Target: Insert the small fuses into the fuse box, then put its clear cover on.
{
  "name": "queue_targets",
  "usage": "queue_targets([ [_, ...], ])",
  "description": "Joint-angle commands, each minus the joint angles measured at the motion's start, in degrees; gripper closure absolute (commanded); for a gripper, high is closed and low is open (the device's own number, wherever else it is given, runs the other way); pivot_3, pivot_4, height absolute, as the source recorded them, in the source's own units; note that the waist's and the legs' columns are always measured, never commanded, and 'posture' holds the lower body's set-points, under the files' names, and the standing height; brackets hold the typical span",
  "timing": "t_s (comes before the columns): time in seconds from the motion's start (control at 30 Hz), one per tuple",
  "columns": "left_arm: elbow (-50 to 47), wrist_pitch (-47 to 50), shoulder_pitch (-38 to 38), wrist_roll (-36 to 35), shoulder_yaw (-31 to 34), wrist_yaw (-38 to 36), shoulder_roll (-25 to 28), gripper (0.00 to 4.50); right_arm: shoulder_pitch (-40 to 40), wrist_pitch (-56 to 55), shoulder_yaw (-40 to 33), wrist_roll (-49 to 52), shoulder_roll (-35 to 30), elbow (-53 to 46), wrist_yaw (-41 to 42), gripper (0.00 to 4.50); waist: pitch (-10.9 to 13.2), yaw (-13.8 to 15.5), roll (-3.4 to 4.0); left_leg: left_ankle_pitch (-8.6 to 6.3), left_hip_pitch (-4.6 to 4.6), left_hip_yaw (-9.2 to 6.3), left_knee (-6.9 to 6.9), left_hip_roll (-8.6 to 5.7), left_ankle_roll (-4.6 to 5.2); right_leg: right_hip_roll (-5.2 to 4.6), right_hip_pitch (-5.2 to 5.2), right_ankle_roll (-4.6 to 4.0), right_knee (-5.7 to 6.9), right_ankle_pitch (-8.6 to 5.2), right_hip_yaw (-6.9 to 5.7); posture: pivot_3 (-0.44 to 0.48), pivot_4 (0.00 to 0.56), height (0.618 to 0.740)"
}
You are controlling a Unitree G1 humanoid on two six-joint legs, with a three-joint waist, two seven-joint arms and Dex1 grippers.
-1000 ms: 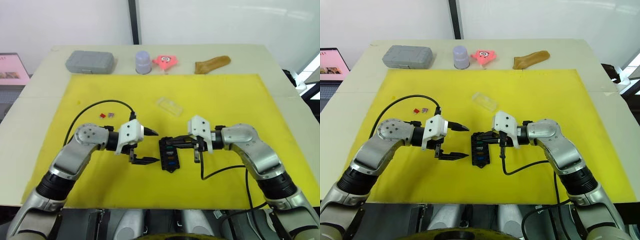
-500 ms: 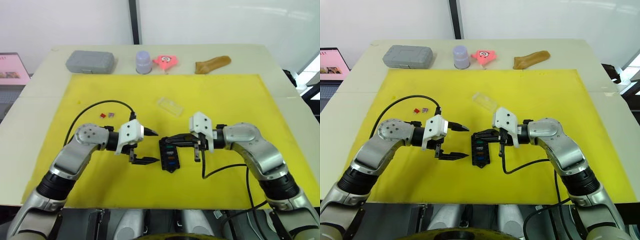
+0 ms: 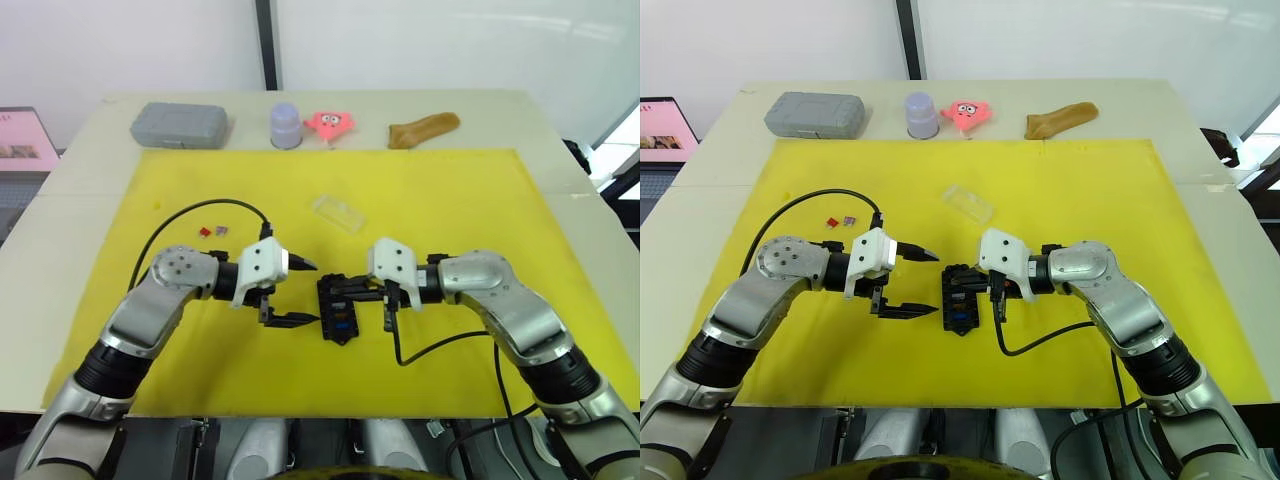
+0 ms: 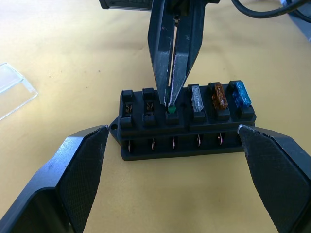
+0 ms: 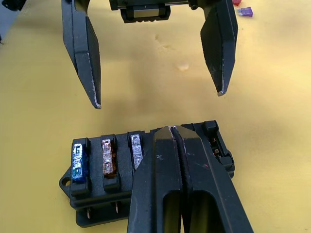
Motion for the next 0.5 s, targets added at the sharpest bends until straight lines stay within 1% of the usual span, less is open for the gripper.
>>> queue_targets([
  [0.03, -0.7, -0.9, -1.0, 0.0, 0.7, 0.1, 0.0, 0.00, 0.2, 3.1, -0.7, 1.6, -0.4, -0.8, 0.4, 4.44, 0.0, 0.0, 0.00, 0.00, 0.00, 0.00, 0.00, 0.00, 0.00, 0.00, 0.00, 0.00, 0.00, 0.00, 0.00, 0.000, 0.150, 0.740],
  [0.2, -0.7, -1.1, -0.8, -0.1, 0.6, 0.2, -0.2, 0.00, 0.6, 4.1, -1.0, 2.1, -1.4, -3.4, 0.3, 4.44, 0.0, 0.1, 0.00, 0.00, -0.02, -0.01, 0.00, 0.00, 0.00, 0.00, -0.01, 0.00, 0.00, 0.00, 0.00, 0.000, 0.150, 0.740],
  [0.3, -0.5, -1.5, -0.8, 0.1, 0.4, 0.3, -0.5, 0.00, 1.0, -1.6, -2.9, 1.7, 1.0, -3.2, -1.9, 4.44, 0.0, 0.1, 0.00, 0.00, -0.03, -0.01, 0.00, 0.00, 0.00, 0.00, -0.01, 0.00, -0.01, 0.00, 0.00, 0.000, 0.150, 0.740],
  [0.37, -0.5, -1.5, -0.6, 0.1, 0.3, 0.5, -0.7, 0.00, 0.7, -0.4, -4.6, 3.8, 2.4, -4.0, -3.3, 4.44, 0.0, 0.0, 0.01, 0.00, -0.04, -0.01, 0.00, 0.00, 0.00, 0.00, -0.02, 0.00, -0.01, 0.00, 0.00, 0.000, 0.150, 0.740],
  [0.5, -0.8, -1.6, -0.3, 0.0, 0.1, -0.1, -0.9, 0.00, 0.7, 1.3, -4.9, 4.4, 1.5, -5.3, -2.7, 4.44, 0.0, 0.0, 0.01, 0.00, -0.04, -0.01, 0.00, 0.00, 0.00, 0.00, -0.04, 0.00, 0.00, 0.00, 0.00, 0.000, 0.150, 0.740],
])
